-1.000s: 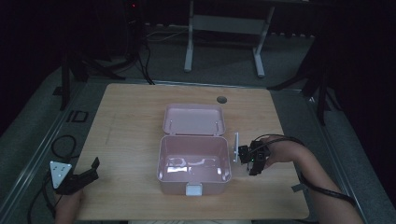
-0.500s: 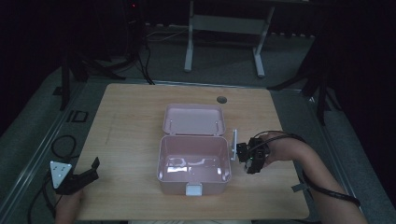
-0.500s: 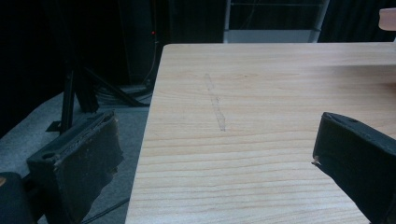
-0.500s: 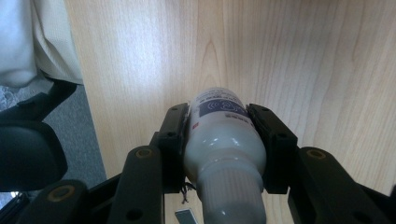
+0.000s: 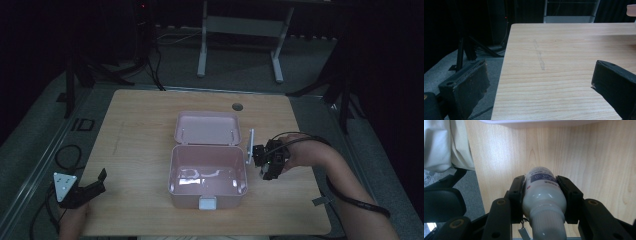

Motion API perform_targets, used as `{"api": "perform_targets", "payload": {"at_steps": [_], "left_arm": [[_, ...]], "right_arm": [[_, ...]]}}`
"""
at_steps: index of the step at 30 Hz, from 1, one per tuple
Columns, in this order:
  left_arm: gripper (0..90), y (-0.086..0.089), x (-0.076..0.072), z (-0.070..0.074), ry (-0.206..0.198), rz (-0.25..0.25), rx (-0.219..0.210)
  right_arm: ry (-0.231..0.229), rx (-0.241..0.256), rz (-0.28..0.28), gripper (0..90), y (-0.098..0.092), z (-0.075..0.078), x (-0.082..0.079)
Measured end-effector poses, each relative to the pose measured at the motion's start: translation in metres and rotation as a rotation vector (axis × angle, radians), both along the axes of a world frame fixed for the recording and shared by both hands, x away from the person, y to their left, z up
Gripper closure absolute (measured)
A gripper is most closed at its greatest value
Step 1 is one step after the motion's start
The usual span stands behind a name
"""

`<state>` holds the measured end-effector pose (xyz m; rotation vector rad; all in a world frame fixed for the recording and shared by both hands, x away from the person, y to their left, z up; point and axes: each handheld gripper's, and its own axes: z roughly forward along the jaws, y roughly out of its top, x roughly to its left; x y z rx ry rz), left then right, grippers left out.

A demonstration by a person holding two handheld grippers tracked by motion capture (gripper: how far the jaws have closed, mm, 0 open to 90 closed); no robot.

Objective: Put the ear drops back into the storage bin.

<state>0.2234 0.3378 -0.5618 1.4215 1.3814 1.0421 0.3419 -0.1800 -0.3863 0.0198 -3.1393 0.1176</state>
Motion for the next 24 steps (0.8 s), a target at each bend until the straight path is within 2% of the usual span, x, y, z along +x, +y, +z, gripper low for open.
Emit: {"api": "perform_targets", "payload": {"at_steps": [13,19,24], "left_arm": [[1.4,0.0,0.0,0.0,0.0,-0.001,0.0],[1.4,0.0,0.0,0.0,0.0,-0.002,0.0],[1.4,0.0,0.0,0.0,0.0,-0.003,-0.001]], "right_arm": [[-0.048,0.045,0.015,59.8,0.018,0.032,0.001],[-0.053,0.065,0.026,59.8,0.03,0.04,0.003],[-0.051,0.067,0.047,59.8,0.042,0.04,0.003]]}}
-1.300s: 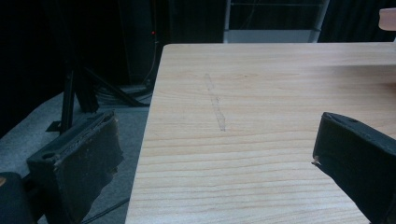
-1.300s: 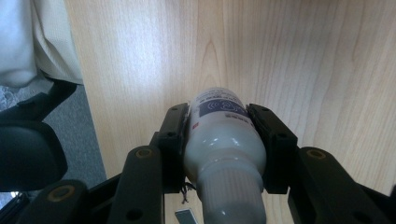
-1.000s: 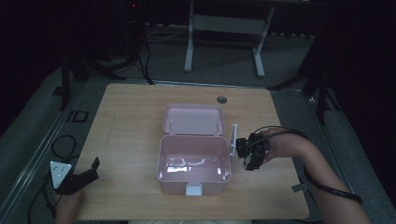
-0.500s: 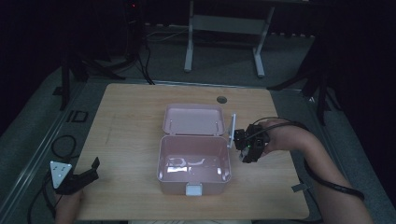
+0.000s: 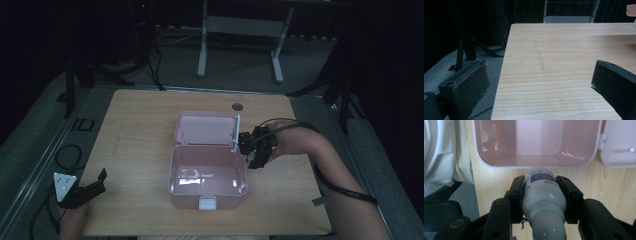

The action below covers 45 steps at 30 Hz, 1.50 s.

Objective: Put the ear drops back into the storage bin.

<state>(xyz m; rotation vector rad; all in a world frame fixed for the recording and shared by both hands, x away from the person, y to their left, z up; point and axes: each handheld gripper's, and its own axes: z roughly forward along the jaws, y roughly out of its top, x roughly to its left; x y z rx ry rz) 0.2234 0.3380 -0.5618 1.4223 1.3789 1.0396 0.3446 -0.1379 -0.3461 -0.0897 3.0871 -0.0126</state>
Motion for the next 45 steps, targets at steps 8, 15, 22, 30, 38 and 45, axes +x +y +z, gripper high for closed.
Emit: {"api": "perform_targets", "payload": {"at_steps": [8,15,22,30,38,45], "left_arm": [[1.4,0.0,0.0,0.0,-0.001,0.0,-0.001],[1.4,0.0,0.0,0.0,-0.001,-0.001,-0.003],[1.4,0.0,0.0,0.0,-0.003,-0.001,-0.006],[1.4,0.0,0.0,0.0,-0.004,-0.002,-0.006],[1.4,0.0,0.0,0.0,-0.003,-0.002,-0.005],[1.4,0.0,0.0,0.0,-0.001,-0.002,-0.005]], "right_arm": [[0.01,0.002,0.043,59.8,0.021,-0.003,-0.003],[0.027,-0.008,0.076,59.8,0.035,-0.011,-0.003],[0.039,-0.009,0.108,59.8,0.048,-0.018,-0.004],[0.061,-0.037,0.113,59.8,0.053,-0.035,-0.003],[0.09,-0.064,0.123,59.8,0.055,-0.059,-0.005],[0.104,-0.09,0.137,59.8,0.056,-0.081,-0.005]]}}
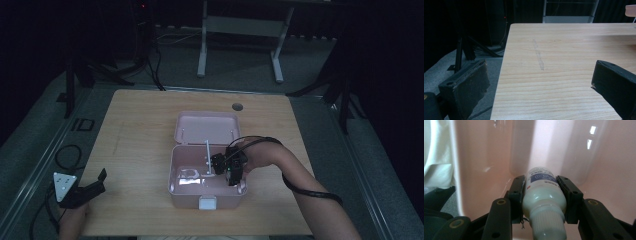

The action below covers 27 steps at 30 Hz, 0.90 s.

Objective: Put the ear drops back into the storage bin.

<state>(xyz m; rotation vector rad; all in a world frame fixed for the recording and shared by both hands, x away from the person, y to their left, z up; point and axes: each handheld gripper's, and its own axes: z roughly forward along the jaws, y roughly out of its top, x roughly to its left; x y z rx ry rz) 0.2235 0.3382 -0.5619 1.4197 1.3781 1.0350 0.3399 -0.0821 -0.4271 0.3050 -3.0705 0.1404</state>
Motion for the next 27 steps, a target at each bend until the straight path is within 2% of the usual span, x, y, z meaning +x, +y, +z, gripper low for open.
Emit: {"api": "perform_targets", "payload": {"at_steps": [3,6,13,27], "left_arm": [[1.4,0.0,0.0,0.0,0.002,0.0,0.003],[1.4,0.0,0.0,0.0,0.003,0.0,0.003],[1.4,0.0,0.0,0.0,0.003,-0.003,-0.001],[1.4,0.0,0.0,0.0,0.002,-0.009,-0.002]], "right_arm": [[0.003,-0.005,0.017,59.8,0.001,-0.008,-0.001],[-0.005,-0.008,0.059,59.8,0.002,-0.016,-0.002],[0.001,-0.031,0.088,59.8,0.005,-0.034,-0.001],[0.009,-0.056,0.061,59.7,0.007,-0.055,0.002]]}}
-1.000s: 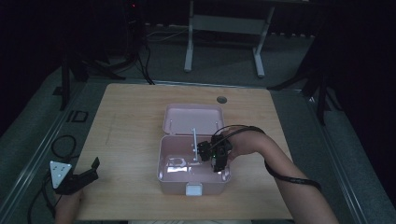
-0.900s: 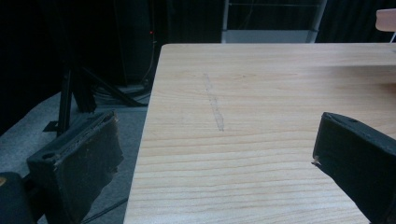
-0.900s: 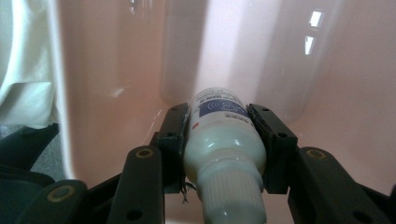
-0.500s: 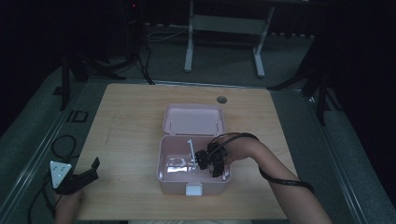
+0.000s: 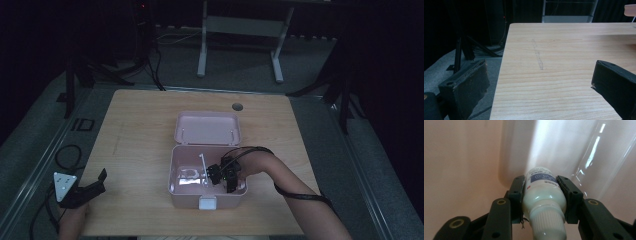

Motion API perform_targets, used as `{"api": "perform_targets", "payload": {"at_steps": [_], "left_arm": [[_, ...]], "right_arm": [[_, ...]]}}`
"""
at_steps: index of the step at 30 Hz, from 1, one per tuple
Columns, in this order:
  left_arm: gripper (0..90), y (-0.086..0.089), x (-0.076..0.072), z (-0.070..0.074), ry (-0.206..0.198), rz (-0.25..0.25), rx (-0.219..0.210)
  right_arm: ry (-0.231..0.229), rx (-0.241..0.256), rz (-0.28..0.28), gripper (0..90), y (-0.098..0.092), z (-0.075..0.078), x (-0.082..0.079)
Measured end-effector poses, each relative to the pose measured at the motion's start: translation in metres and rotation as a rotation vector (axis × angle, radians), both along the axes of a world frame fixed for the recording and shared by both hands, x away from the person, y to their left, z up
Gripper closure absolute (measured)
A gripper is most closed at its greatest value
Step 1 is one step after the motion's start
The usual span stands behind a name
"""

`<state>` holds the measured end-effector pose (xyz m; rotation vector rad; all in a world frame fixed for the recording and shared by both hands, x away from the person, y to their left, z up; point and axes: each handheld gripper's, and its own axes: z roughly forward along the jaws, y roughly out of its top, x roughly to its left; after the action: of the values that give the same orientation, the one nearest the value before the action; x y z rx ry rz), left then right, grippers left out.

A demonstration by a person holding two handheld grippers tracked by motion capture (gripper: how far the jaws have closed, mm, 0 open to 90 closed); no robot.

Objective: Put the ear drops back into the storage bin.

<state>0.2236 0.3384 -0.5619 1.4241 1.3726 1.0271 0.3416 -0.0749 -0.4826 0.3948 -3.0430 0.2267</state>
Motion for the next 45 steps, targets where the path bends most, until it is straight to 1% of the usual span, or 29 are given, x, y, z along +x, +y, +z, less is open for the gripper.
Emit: {"api": "perform_targets", "payload": {"at_steps": [1,5,14,17,20,23,26,30,33,38,41,45], "left_arm": [[1.4,0.0,0.0,0.0,-0.001,0.0,0.001],[1.4,0.0,0.0,0.0,-0.001,0.0,0.001],[1.4,0.0,0.0,0.0,-0.002,-0.002,0.001],[1.4,0.0,0.0,0.0,-0.003,-0.002,0.001],[1.4,0.0,0.0,0.0,-0.003,-0.003,0.001],[1.4,0.0,0.0,0.0,-0.003,-0.003,0.001],[1.4,0.0,0.0,0.0,-0.001,-0.002,0.001],[1.4,0.0,0.0,0.0,-0.001,-0.002,0.002],[1.4,0.0,0.0,0.0,-0.001,-0.001,0.001],[1.4,0.0,0.0,0.0,0.0,0.0,0.002],[1.4,0.0,0.0,0.0,0.0,0.0,0.003],[1.4,0.0,0.0,0.0,-0.001,0.001,0.002]], "right_arm": [[-0.01,-0.003,-0.003,59.7,0.0,0.0,0.0],[-0.009,0.0,-0.024,59.6,-0.001,-0.001,0.002],[-0.024,-0.008,-0.056,59.3,-0.001,-0.004,0.003],[-0.029,-0.008,-0.059,58.3,-0.001,-0.006,0.003],[-0.029,0.001,-0.067,57.1,-0.002,-0.006,0.003],[-0.024,0.006,-0.071,55.9,-0.002,-0.004,0.003],[-0.032,0.011,-0.062,54.5,-0.002,-0.001,0.002],[-0.048,0.017,-0.069,50.5,-0.003,0.008,0.002],[-0.059,0.041,-0.076,45.6,-0.003,0.018,0.003],[-0.08,0.106,-0.081,41.3,-0.006,0.041,0.003],[-0.079,0.156,-0.085,37.0,-0.01,0.056,0.002],[-0.082,0.219,-0.115,29.9,-0.016,0.079,0.002]]}}
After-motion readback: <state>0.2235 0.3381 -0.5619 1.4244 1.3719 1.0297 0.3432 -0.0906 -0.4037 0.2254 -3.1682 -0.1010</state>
